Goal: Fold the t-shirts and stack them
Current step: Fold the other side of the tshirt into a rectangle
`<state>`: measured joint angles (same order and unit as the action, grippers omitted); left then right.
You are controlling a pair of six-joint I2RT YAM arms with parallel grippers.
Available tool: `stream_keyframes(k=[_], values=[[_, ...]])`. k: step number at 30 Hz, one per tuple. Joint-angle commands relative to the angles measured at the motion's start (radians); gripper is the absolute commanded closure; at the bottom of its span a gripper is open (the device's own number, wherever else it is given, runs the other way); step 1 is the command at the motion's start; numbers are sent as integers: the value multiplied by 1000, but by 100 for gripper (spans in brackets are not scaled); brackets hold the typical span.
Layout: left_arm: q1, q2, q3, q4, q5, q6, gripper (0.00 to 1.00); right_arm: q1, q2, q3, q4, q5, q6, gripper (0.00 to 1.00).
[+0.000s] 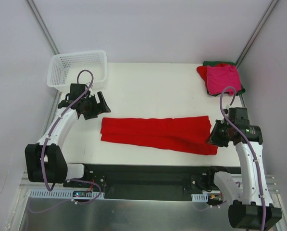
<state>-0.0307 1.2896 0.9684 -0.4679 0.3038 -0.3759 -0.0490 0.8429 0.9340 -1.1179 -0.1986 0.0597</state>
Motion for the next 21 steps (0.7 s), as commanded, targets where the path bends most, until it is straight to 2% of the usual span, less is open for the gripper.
stream_keyframes(k=[1,3,6,10,13,20,21], values=[[5,33,35,58,78,-44,18,-6,-37,0,-59,-9,-6,57],[-5,51,44,77,87,-54,18,-6,-45,5,-77,8,-3,42],[-20,65,53,104,109,-60,19,-6,-71,17,-92,27,9,31],[-40,79,47,147,133,-75,19,-6,-91,29,-89,53,25,30],[-63,89,36,198,175,-86,19,-6,-91,14,-40,9,32,30],[-179,126,3,300,186,-97,28,1,-44,-86,118,-73,60,30],[-192,131,-8,308,172,-107,32,3,-45,-102,148,-74,63,30]])
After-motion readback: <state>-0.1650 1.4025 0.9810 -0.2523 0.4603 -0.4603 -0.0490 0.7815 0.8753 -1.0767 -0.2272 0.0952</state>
